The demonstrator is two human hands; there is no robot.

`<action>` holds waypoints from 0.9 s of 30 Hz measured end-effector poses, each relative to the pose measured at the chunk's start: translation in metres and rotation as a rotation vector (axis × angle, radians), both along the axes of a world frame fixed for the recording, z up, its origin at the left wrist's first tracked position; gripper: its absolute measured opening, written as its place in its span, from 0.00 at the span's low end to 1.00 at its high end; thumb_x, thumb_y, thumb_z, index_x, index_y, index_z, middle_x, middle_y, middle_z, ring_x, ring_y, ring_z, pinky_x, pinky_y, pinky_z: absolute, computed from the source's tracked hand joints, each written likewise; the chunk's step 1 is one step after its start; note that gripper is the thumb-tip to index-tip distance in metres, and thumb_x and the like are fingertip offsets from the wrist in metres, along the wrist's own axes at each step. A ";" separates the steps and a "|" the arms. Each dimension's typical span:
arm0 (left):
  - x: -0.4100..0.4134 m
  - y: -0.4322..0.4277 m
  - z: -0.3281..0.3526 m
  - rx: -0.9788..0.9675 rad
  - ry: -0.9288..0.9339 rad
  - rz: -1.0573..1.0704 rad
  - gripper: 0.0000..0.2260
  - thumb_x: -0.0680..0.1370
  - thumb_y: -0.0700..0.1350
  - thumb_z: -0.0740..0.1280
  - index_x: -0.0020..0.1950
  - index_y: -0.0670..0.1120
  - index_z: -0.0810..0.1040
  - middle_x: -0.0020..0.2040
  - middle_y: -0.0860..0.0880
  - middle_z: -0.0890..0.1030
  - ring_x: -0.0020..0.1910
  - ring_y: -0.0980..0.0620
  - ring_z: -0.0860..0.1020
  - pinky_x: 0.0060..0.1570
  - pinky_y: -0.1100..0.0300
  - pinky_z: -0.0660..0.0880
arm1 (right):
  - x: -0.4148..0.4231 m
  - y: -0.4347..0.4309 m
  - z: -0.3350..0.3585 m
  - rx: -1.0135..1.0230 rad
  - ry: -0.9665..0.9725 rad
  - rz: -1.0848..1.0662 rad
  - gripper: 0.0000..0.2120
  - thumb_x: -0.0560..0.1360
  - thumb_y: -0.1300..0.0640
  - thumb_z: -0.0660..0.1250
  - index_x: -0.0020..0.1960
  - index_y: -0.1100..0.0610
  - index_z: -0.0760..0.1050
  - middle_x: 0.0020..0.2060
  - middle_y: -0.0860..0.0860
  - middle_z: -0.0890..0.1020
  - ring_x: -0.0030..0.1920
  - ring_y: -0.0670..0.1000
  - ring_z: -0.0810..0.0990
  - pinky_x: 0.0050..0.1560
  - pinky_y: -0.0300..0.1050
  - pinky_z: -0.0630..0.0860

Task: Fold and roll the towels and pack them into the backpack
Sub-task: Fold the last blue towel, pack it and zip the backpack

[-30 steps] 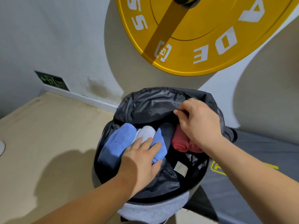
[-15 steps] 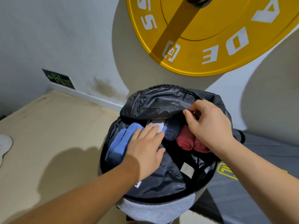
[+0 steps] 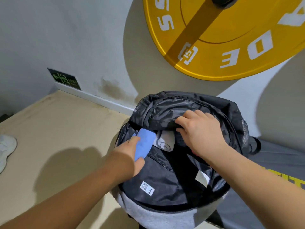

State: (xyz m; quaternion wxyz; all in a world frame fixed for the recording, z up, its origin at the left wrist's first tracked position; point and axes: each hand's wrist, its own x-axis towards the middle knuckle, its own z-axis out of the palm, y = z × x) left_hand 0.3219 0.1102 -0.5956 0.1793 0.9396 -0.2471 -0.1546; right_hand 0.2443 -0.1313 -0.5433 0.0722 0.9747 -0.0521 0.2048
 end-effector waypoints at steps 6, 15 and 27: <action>0.012 -0.023 -0.008 -0.314 -0.048 0.123 0.20 0.73 0.47 0.72 0.64 0.48 0.76 0.60 0.53 0.70 0.53 0.51 0.76 0.54 0.65 0.67 | 0.002 -0.005 0.007 0.153 -0.215 -0.035 0.03 0.75 0.52 0.71 0.45 0.51 0.81 0.38 0.48 0.82 0.42 0.56 0.81 0.39 0.49 0.73; 0.012 -0.049 -0.009 -0.468 -0.161 0.224 0.22 0.75 0.51 0.74 0.66 0.45 0.77 0.62 0.52 0.74 0.61 0.52 0.74 0.59 0.66 0.66 | -0.004 -0.016 0.018 0.289 -0.213 -0.109 0.04 0.75 0.48 0.71 0.47 0.48 0.80 0.41 0.47 0.82 0.47 0.55 0.82 0.40 0.48 0.74; 0.024 -0.060 -0.010 -0.725 0.146 0.445 0.16 0.76 0.41 0.74 0.64 0.45 0.77 0.57 0.49 0.80 0.50 0.56 0.79 0.49 0.68 0.75 | -0.009 -0.019 0.015 0.399 -0.096 -0.019 0.06 0.75 0.46 0.72 0.49 0.48 0.83 0.44 0.47 0.81 0.50 0.54 0.80 0.46 0.52 0.78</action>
